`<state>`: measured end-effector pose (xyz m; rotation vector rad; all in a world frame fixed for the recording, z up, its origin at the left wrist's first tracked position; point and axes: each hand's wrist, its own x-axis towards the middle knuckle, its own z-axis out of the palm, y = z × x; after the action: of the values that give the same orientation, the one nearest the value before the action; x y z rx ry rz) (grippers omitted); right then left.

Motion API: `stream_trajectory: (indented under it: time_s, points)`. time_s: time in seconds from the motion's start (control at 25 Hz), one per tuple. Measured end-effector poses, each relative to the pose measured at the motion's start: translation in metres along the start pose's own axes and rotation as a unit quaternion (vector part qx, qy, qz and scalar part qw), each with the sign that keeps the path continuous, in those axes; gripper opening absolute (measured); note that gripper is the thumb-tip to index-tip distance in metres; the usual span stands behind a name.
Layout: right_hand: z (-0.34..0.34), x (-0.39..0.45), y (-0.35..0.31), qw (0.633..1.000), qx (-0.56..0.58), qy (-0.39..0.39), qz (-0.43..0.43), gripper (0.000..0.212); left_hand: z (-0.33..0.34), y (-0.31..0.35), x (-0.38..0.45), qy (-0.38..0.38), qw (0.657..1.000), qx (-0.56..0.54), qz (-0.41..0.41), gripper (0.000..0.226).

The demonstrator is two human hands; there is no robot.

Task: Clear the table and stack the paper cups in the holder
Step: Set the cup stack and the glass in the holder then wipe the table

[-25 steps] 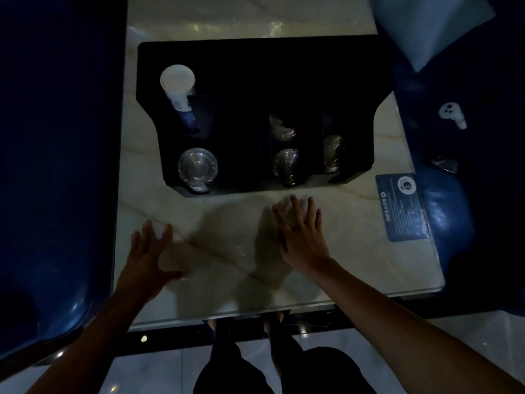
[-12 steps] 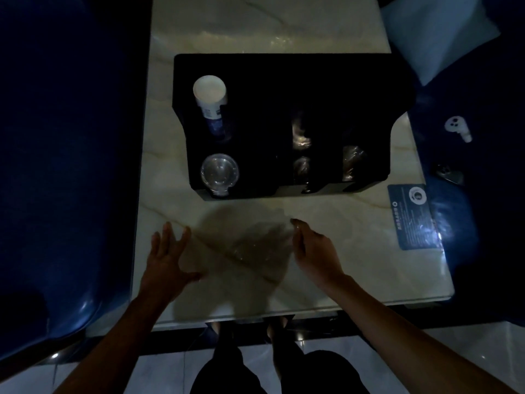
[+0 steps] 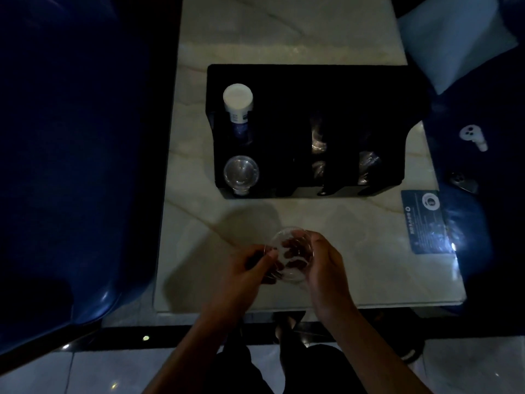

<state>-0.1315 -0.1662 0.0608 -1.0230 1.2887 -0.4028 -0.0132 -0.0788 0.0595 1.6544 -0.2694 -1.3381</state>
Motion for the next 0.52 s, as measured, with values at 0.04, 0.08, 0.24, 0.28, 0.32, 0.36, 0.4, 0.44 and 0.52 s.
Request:
stream_trajectory:
  time_s: [0.04, 0.08, 0.24, 0.28, 0.32, 0.36, 0.4, 0.44, 0.52]
  points:
    - [0.001, -0.004, -0.001, 0.998, -0.041, 0.002, -0.039, 0.035, 0.002, 0.003, -0.005, 0.016, 1.000, -0.022, -0.002, 0.019]
    - [0.000, -0.008, 0.000, 0.990, -0.099, 0.008, -0.098, 0.028, 0.001, 0.006, -0.008, 0.028, 0.999, -0.041, -0.007, 0.020]
    - [-0.005, -0.012, 0.003, 0.847, -0.392, -0.064, -0.352, 0.061, -0.011, 0.008, -0.010, 0.052, 0.997, -0.053, -0.024, 0.022]
    - [-0.003, -0.012, 0.002, 0.802, -0.450, -0.087, -0.383, 0.066, -0.014, 0.008, -0.011, 0.052, 0.997, -0.050, -0.023, 0.021]
    - [0.001, -0.013, 0.000, 0.771, -0.488, -0.099, -0.396, 0.066, -0.016, 0.008, -0.012, 0.052, 0.997, -0.053, -0.022, 0.021]
    - [0.005, -0.012, -0.002, 0.757, -0.509, -0.103, -0.396, 0.064, -0.018, 0.008, -0.012, 0.053, 0.997, -0.054, -0.023, 0.020]
    - [0.008, -0.012, -0.003, 0.751, -0.521, -0.106, -0.392, 0.062, -0.020, 0.008, -0.013, 0.055, 0.996, -0.059, -0.024, 0.019]
    - [0.011, -0.011, -0.006, 0.745, -0.529, -0.111, -0.391, 0.061, -0.022, 0.008, -0.014, 0.057, 0.996, -0.066, -0.026, 0.017]
    - [0.018, -0.010, -0.009, 0.729, -0.549, -0.127, -0.388, 0.064, -0.028, 0.006, -0.015, 0.059, 0.995, -0.075, -0.022, 0.015]
